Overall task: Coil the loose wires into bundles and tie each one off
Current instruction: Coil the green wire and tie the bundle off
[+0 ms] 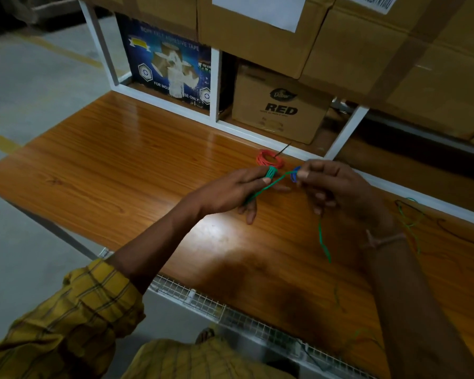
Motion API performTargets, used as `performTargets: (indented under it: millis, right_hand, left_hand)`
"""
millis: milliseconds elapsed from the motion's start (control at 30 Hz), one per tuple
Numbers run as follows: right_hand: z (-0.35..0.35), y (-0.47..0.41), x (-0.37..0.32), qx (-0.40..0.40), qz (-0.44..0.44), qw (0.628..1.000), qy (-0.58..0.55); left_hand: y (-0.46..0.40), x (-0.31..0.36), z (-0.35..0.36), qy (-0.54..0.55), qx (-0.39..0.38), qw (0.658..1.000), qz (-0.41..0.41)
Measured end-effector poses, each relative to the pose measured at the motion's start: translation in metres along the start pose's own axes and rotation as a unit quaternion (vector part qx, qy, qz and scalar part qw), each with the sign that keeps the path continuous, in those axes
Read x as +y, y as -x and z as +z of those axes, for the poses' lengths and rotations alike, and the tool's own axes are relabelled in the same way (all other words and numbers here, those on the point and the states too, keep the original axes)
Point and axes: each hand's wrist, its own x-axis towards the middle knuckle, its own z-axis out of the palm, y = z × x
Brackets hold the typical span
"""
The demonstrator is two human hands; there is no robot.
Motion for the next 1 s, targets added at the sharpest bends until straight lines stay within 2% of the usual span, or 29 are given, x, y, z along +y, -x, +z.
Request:
performTargets:
  millis: [100,233,367,467,533,600,667,800,900,1000]
  right_hand:
    - [-0.013,-0.015,0.007,0.048,-0.012,0.998,-0.041]
    - [-0.014,-0.031,0.028,0.093,-0.043,0.995,-0.008]
    - [0.0,-0.038,0.053,0.113,-0.028,0.992,-0.053]
    - [0.024,-0.037,0.07,0.13,-0.028,0.991,-0.012]
    - [0.045,-0.033,0.081,0.153,-0.017,0.988,0.023]
    - [0.064,-0.025,0.09,0.159,0.004,0.987,0.037]
    - [0.078,-0.015,0.093,0.129,0.025,0.99,0.047]
    - [0.092,0.005,0.082,0.04,0.056,0.994,0.084]
    - [0.088,0.022,0.063,-0.002,0.062,0.993,0.099]
    - [0.07,0.034,0.038,-0.014,0.039,0.992,0.122]
  left_hand:
    - [0.002,0.004,-0.002,0.096,-0.044,0.994,0.004]
    - [0.003,-0.001,-0.005,0.192,-0.082,0.978,-0.002]
    - [0.002,-0.001,-0.006,0.384,-0.089,0.919,0.017]
    - [-0.001,0.004,-0.006,0.499,-0.063,0.863,0.057]
    - [-0.008,0.009,-0.004,0.528,-0.034,0.844,0.087]
    - [-0.017,0.012,-0.003,0.528,0.014,0.844,0.094]
    - [-0.024,0.01,-0.003,0.512,0.062,0.853,0.082]
    - [-0.029,0.003,0.002,0.411,0.14,0.9,0.043]
    - [-0.029,-0.011,0.001,0.243,0.17,0.955,0.001]
    - [-0.024,-0.026,-0.003,0.079,0.135,0.988,-0.015]
